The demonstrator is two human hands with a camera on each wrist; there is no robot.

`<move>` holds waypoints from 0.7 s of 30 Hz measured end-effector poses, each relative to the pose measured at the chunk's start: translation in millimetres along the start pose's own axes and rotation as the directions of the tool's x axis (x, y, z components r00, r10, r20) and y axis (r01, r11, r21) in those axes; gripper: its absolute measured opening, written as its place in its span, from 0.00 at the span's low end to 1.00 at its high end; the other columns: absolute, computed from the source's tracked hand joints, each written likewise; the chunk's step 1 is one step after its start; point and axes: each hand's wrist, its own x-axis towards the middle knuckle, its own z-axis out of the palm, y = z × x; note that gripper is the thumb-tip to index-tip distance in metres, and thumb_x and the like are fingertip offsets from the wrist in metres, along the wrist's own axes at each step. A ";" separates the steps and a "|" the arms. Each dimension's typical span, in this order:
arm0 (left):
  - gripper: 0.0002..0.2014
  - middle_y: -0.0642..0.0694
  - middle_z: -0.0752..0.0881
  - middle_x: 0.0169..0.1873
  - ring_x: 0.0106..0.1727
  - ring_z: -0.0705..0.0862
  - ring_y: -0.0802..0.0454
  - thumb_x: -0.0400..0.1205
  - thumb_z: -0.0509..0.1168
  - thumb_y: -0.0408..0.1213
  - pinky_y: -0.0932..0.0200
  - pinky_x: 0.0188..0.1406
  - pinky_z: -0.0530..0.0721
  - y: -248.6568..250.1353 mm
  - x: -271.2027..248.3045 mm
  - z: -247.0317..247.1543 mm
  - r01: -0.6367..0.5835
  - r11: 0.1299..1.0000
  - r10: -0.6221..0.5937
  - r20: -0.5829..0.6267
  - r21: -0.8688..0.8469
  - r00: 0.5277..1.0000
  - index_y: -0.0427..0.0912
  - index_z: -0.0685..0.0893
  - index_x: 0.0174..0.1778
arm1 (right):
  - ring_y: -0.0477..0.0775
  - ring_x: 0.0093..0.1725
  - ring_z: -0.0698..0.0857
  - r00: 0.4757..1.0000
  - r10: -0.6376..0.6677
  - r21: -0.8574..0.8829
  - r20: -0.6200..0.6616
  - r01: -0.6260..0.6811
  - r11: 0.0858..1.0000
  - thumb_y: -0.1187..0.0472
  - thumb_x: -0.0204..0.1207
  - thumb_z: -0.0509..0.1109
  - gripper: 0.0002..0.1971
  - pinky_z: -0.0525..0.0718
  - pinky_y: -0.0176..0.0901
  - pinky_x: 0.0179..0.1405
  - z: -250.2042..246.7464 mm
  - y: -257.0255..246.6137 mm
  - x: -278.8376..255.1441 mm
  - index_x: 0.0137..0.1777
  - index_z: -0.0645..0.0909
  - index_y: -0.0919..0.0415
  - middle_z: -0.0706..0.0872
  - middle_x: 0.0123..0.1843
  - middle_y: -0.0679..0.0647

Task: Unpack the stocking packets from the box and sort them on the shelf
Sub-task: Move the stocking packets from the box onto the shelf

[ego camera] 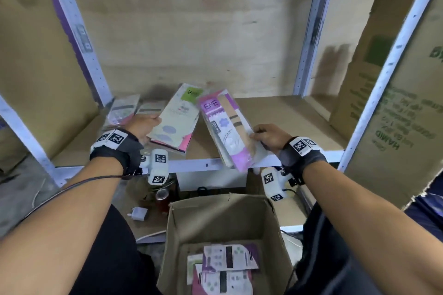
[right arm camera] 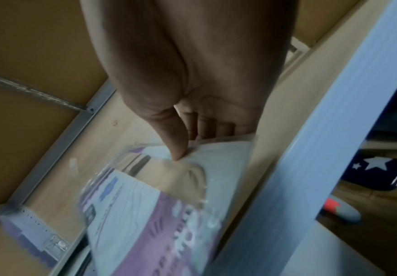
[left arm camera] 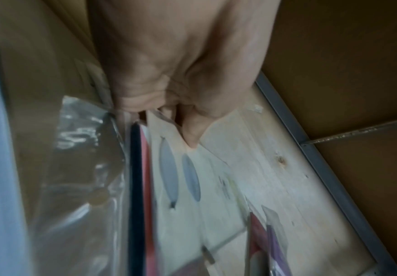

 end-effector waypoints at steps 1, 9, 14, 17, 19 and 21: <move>0.12 0.42 0.76 0.58 0.51 0.78 0.48 0.88 0.62 0.31 0.58 0.47 0.79 -2.2 4.7 -0.4 0.021 0.999 -0.021 -0.014 -0.032 1.000 0.45 0.77 0.66 | 0.56 0.35 0.76 1.000 0.030 0.112 -0.001 -0.030 0.993 0.73 0.81 0.66 0.11 0.75 0.47 0.38 4.1 -1.1 4.2 0.36 0.78 0.64 0.79 0.36 0.59; 0.21 0.34 0.78 0.75 0.60 0.75 0.50 0.87 0.63 0.31 0.48 0.69 0.77 -22.4 45.2 -18.1 0.059 0.981 -0.088 -0.152 -0.185 0.984 0.34 0.76 0.77 | 0.59 0.36 0.81 0.993 0.115 0.363 0.028 -0.117 0.925 0.74 0.84 0.62 0.07 0.82 0.47 0.37 41.7 -19.4 45.9 0.49 0.81 0.73 0.82 0.41 0.63; 0.19 0.33 0.80 0.73 0.73 0.80 0.37 0.87 0.63 0.32 0.42 0.76 0.77 -31.4 71.2 -35.9 0.073 0.976 -0.116 -0.205 -0.204 0.972 0.33 0.78 0.74 | 0.62 0.38 0.79 0.990 0.131 0.429 0.057 -0.142 0.892 0.75 0.84 0.59 0.12 0.80 0.51 0.43 70.6 -36.5 77.1 0.65 0.76 0.81 0.80 0.43 0.66; 0.17 0.33 0.82 0.71 0.73 0.80 0.35 0.88 0.61 0.30 0.38 0.76 0.76 -38.3 85.7 -46.3 0.063 0.974 -0.116 -0.235 -0.219 0.965 0.31 0.80 0.72 | 0.62 0.38 0.80 0.986 0.147 0.446 0.083 -0.169 0.879 0.75 0.85 0.59 0.12 0.81 0.52 0.43 87.7 -51.9 97.5 0.64 0.76 0.79 0.81 0.45 0.68; 0.17 0.32 0.82 0.71 0.71 0.81 0.34 0.88 0.60 0.30 0.37 0.75 0.77 -41.8 94.6 -53.8 0.069 0.969 -0.126 -0.237 -0.237 0.963 0.31 0.80 0.72 | 0.64 0.39 0.81 0.985 0.150 0.442 0.086 -0.173 0.880 0.75 0.84 0.59 0.12 0.81 0.54 0.45 99.1 -62.3 113.5 0.65 0.76 0.81 0.81 0.52 0.71; 0.15 0.33 0.84 0.67 0.65 0.85 0.33 0.89 0.60 0.30 0.37 0.64 0.85 -44.6 102.3 -62.9 0.067 0.954 -0.140 -0.238 -0.291 0.961 0.32 0.81 0.70 | 0.67 0.46 0.82 0.984 0.150 0.432 0.098 -0.178 0.884 0.75 0.84 0.59 0.15 0.82 0.62 0.53 111.3 -72.6 128.7 0.67 0.74 0.85 0.81 0.60 0.76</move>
